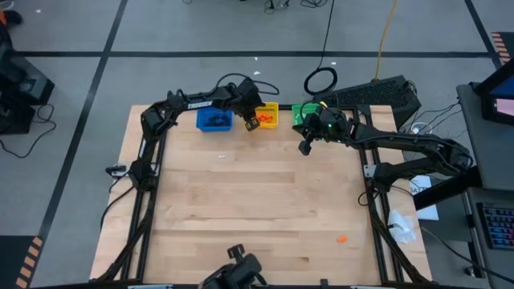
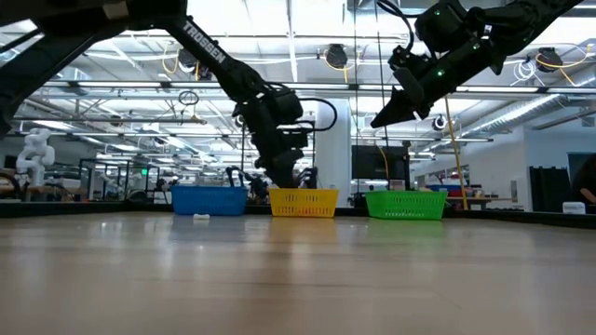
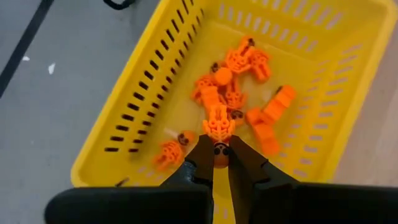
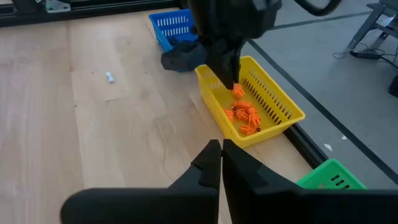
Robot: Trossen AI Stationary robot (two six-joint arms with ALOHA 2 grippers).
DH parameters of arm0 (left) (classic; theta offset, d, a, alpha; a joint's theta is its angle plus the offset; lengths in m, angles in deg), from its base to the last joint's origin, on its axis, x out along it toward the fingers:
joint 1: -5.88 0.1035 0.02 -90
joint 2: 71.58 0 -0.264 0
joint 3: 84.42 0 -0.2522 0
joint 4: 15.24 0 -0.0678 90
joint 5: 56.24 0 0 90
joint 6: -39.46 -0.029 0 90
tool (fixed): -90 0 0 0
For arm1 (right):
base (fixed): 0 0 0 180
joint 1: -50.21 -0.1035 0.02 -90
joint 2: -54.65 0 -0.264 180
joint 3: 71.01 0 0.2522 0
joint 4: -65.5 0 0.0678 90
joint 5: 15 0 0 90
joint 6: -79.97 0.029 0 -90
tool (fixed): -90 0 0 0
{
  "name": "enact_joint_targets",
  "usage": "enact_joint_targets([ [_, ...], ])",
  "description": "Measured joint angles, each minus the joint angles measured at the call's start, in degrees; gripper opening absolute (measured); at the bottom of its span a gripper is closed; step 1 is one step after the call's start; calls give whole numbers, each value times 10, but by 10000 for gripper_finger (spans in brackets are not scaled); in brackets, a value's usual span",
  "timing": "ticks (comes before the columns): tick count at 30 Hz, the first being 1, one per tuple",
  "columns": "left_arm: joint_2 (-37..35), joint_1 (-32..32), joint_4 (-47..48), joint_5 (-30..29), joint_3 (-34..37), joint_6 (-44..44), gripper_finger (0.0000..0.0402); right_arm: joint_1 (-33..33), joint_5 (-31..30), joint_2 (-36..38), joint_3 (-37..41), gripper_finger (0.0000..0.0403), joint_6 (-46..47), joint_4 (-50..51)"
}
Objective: Sort Halloween decoration
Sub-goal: Put the orange skeleton toy into the yellow bin, then put the white bone toy into the green bin
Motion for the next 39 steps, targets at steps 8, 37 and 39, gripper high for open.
enact_joint_targets([
  [8,0,-1,-4,10,-1,1,28,0,0,0,0,0,-1,0],
  [37,-200,-84,-69,-36,113,-11,2,0,0,0,0,0,-16,34],
  [39,-224,-92,-93,-41,149,-11,1,0,0,0,0,0,-15,35],
])
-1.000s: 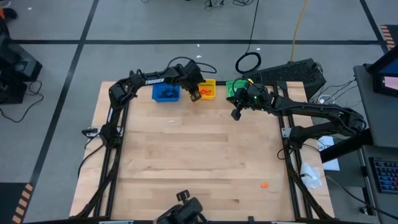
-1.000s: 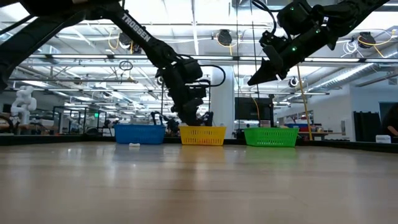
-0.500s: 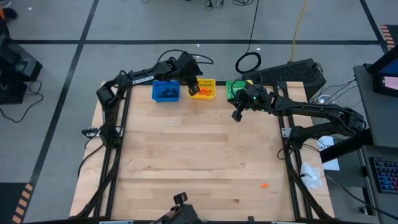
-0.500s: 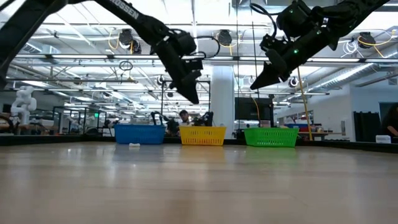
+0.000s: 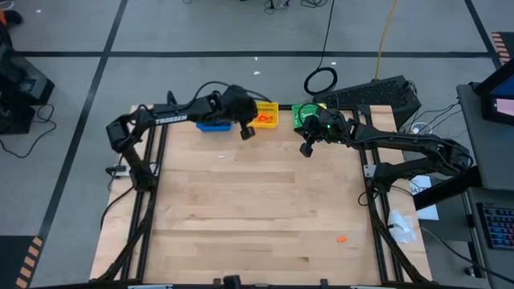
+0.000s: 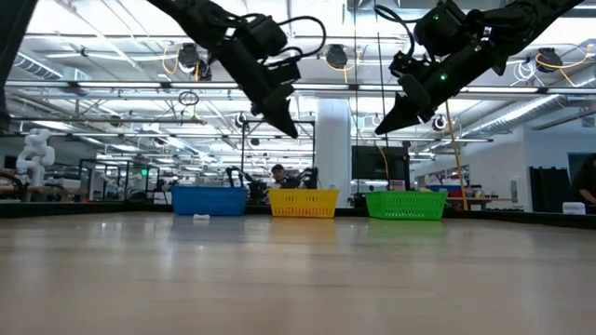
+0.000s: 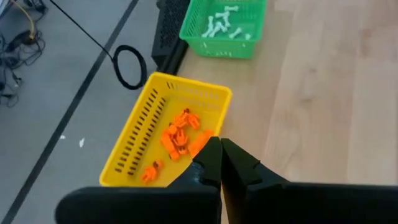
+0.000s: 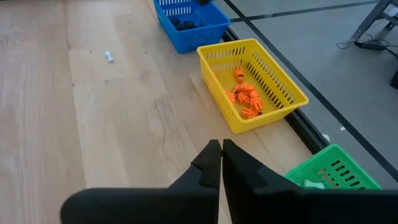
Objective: Sort Halloween decoration
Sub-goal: Put the white bone toy into the green bin
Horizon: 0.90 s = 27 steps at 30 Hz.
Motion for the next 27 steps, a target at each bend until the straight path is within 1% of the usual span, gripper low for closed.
enact_joint_targets([
  [2,-22,-8,-24,-1,34,1,1,0,0,0,0,0,0,0],
  [4,-47,-13,-23,-1,67,0,0,0,0,0,0,0,2,0],
  [7,-78,-24,0,1,103,0,0,0,0,0,0,0,2,0],
  [9,-102,-31,40,1,121,0,0,0,0,0,0,0,2,0],
  [11,-122,-41,60,-1,129,0,0,0,0,0,0,0,3,0],
  [13,-144,-53,100,-7,138,0,0,0,0,0,0,0,5,0],
  [18,-181,-77,159,-14,141,1,0,0,0,0,0,0,5,0],
  [21,-193,-86,192,-16,141,6,0,0,2,0,0,0,7,1],
  [24,-194,-89,205,-16,140,19,0,0,2,-1,1,0,6,-5],
  [26,-194,-88,217,-16,142,21,0,0,3,-10,5,0,6,-41],
  [27,-194,-88,207,-16,144,21,0,0,3,-15,9,0,6,-57],
])
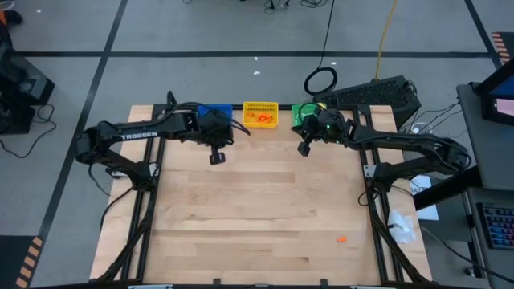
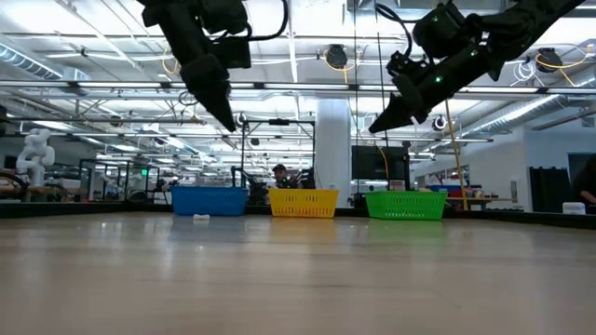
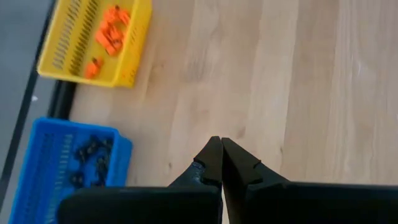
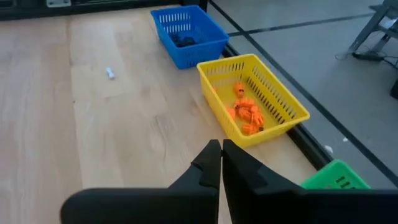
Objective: Sort Halloween decoration
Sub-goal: Put the white bone toy into the green bin
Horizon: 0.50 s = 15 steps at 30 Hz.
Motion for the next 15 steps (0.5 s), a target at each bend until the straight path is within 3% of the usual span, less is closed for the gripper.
enact_joint_targets([
  [15,0,-13,-8,4,12,22,0,1,0,-75,9,0,-44,-158],
])
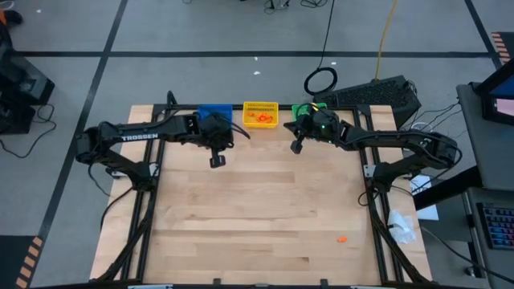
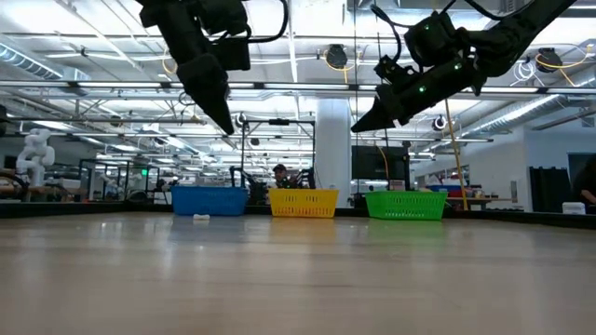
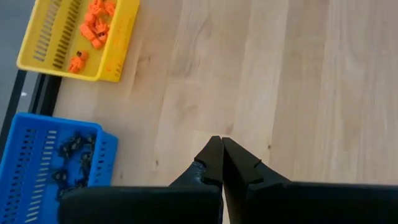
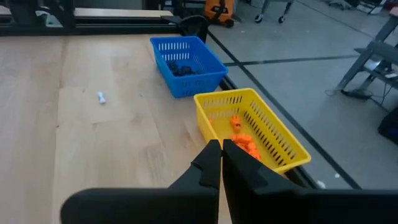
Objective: Sort Halloween decoration
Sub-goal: Put the white bone toy into the green bin
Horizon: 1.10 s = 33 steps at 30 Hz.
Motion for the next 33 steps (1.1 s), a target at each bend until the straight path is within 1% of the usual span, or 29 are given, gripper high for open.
enact_joint_targets([
  [10,0,-24,3,2,0,1,0,0,0,0,0,0,-18,-8],
  [14,0,-28,48,1,0,19,0,0,4,0,0,0,-17,-5],
  [15,0,-30,63,1,0,26,0,1,19,0,0,0,-13,-3],
  [19,0,-54,94,0,2,45,0,9,113,-3,0,0,5,17],
  [22,0,-72,85,-9,15,55,0,10,131,-9,0,0,19,40],
  [24,0,-81,73,-19,31,74,0,10,131,-11,0,0,25,49],
  [28,0,-85,55,-20,70,93,0,10,130,-7,0,0,25,82],
  [33,1,-84,7,-30,112,80,0,10,128,18,0,0,22,111],
])
